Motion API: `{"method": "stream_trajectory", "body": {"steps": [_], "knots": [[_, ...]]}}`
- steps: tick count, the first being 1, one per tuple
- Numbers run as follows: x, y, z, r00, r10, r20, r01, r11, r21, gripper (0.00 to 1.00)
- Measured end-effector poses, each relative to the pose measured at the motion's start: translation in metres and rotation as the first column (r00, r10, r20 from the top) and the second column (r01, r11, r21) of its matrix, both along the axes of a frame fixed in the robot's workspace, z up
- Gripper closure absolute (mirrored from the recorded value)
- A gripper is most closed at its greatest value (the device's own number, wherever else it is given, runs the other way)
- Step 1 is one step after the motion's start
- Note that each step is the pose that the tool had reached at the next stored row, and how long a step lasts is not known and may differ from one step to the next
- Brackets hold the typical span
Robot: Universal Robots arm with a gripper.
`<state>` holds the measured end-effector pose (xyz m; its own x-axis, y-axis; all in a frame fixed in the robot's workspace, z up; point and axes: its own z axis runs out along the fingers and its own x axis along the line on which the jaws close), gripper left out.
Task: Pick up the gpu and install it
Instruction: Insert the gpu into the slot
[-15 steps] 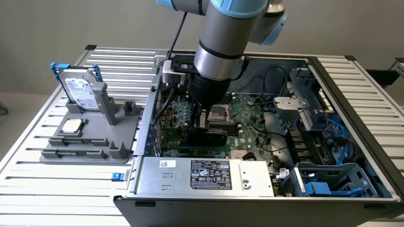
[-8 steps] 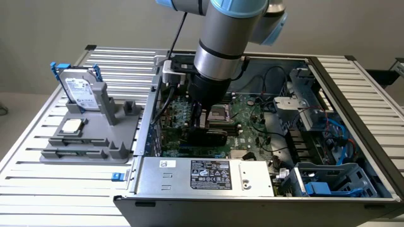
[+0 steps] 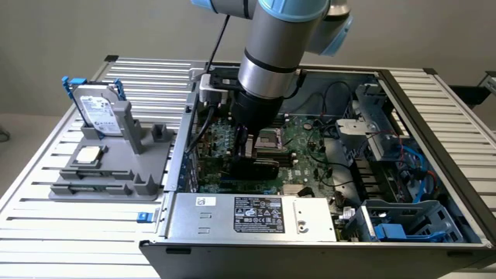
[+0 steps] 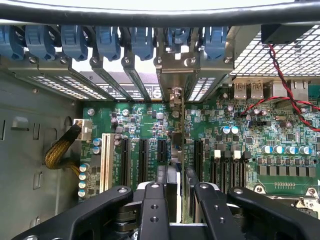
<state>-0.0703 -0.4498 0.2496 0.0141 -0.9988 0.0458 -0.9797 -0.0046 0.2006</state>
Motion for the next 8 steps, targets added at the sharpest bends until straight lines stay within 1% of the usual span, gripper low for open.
{"method": "stream_trajectory", "body": {"steps": [1, 3, 5, 6, 8], "knots": [[0.0, 0.0, 0.0, 1.0, 0.0, 0.0, 0.0, 1.0, 0.0, 0.74], [-0.0001, 0.0003, -0.0012, 1.0, 0.0, 0.0012, 0.0, 1.0, 0.0029, 0.73], [-0.0001, 0.0001, -0.0003, 1.0, 0.0, 0.0004, 0.0, 1.0, 0.0007, 0.61], [0.0, 0.0, -0.0001, 1.0, 0.0, 0.0001, 0.0, 1.0, 0.0001, 0.61], [0.0, 0.0, 0.0004, 1.0, 0.0, 0.0, 0.0, 1.0, 0.0, 0.49]]}}
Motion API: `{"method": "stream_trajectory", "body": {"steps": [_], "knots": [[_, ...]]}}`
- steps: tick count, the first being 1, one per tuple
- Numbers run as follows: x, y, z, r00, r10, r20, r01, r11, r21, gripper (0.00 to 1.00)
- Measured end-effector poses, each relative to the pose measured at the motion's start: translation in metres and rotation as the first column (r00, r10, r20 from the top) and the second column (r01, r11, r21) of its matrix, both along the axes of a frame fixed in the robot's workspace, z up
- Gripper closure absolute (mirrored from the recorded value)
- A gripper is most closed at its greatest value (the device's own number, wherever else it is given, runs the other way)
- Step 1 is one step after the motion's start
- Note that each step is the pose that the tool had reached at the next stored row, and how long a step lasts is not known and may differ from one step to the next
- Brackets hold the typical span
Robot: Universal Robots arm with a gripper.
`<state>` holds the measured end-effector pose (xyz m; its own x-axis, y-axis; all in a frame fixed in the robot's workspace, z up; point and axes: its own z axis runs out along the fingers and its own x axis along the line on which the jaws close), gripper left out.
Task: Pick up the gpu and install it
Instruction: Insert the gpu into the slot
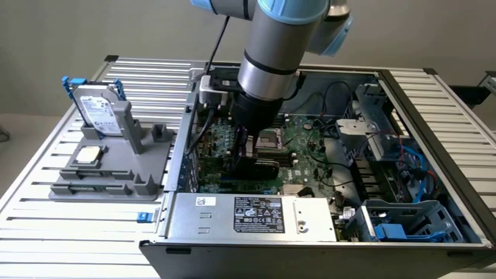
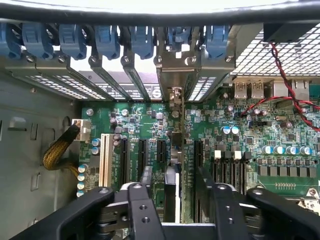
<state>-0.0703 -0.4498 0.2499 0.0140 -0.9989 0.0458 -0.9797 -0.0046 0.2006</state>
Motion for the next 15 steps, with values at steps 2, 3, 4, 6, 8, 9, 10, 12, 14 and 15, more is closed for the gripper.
{"method": "stream_trajectory", "body": {"steps": [2, 3, 4, 6, 8, 9, 10, 12, 14, 15], "knots": [[0.0, 0.0, 0.002, 1.0, 0.0, 0.0, 0.0, 1.0, 0.0, 0.43], [0.0, 0.0, 0.0038, 1.0, 0.0, 0.0001, 0.0, 1.0, 0.0002, 0.37], [0.0, 0.0, 0.0065, 1.0, 0.0, 0.0, 0.0, 1.0, 0.0, 0.37], [0.0, 0.0, 0.0127, 1.0, 0.0, 0.0001, 0.0, 1.0, 0.0001, 0.25], [0.0, 0.0, 0.0183, 1.0, 0.0, 0.0, 0.0, 1.0, 0.0, 0.2], [0.0, 0.0, 0.0199, 1.0, 0.0, 0.0001, 0.0, 1.0, 0.0003, 0.14], [0.0, 0.0, 0.0213, 1.0, 0.0, 0.0, 0.0, 1.0, 0.0001, 0.14], [0.0, 0.0002, 0.0233, 1.0, 0.0, 0.0, 0.0, 1.0, 0.0001, 0.07], [0.0, 0.0004, 0.0258, 1.0, 0.0, 0.0001, 0.0, 1.0, 0.0001, 0.07], [0.0, 0.0006, 0.0274, 1.0, 0.0, 0.0001, 0.0, 1.0, 0.0001, 0.07]]}}
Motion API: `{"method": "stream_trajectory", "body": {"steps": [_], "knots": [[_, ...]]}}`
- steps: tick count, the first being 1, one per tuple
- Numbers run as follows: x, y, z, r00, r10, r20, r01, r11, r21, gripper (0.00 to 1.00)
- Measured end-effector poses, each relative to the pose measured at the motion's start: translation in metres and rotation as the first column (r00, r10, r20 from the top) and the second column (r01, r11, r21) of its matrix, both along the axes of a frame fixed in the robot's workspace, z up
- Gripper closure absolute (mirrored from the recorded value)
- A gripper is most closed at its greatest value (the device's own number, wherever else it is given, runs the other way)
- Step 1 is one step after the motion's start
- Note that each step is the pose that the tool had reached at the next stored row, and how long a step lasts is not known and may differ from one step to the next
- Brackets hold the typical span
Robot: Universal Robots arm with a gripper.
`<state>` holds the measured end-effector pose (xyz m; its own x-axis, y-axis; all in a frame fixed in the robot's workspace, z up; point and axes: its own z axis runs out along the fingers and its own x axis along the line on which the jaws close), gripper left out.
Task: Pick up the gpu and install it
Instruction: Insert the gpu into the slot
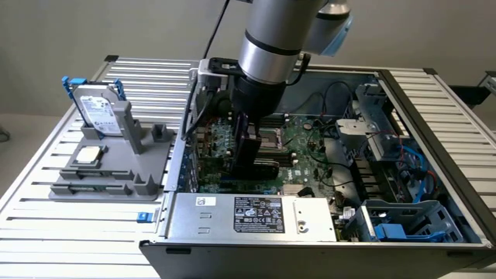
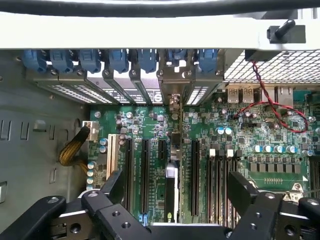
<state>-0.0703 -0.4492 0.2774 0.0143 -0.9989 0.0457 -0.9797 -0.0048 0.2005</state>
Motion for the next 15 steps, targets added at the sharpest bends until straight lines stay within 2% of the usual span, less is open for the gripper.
{"method": "stream_trajectory", "body": {"steps": [4, 15], "knots": [[0.0, 0.0022, 0.0034, 1.0, 0.001, 0.0, -0.001, 1.0, 0.0, 0.07], [-0.0004, 0.0093, 0.0042, 0.9997, 0.023, -0.0003, -0.023, 0.9997, -0.0007, 0.07]]}}
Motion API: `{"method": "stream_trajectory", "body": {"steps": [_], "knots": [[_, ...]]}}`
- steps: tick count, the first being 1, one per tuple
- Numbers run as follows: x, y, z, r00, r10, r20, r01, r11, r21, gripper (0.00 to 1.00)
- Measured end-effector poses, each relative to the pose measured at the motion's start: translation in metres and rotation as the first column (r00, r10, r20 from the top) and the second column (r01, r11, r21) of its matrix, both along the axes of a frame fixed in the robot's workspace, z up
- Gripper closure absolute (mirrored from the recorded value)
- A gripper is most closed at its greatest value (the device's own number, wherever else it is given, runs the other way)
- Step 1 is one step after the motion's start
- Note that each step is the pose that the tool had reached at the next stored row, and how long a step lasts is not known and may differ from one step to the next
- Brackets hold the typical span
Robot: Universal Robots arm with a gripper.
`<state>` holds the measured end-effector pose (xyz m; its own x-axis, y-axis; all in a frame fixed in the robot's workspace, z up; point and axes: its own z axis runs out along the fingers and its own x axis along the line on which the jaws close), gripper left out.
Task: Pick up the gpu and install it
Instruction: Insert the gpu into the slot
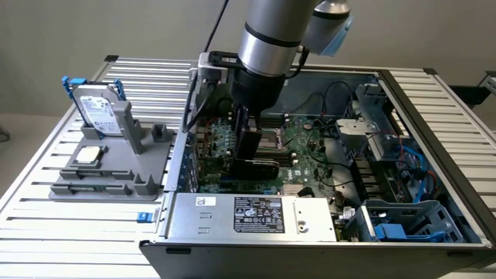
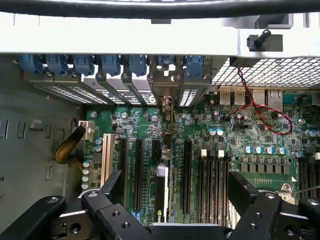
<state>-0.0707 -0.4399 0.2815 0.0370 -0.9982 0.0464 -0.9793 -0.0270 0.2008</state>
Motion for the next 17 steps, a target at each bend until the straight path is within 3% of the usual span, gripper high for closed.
{"method": "stream_trajectory", "body": {"steps": [17], "knots": [[0.0067, 0.0017, -0.0055, 0.9997, 0.026, -0.0001, -0.026, 0.9997, -0.0001, 0.07]]}}
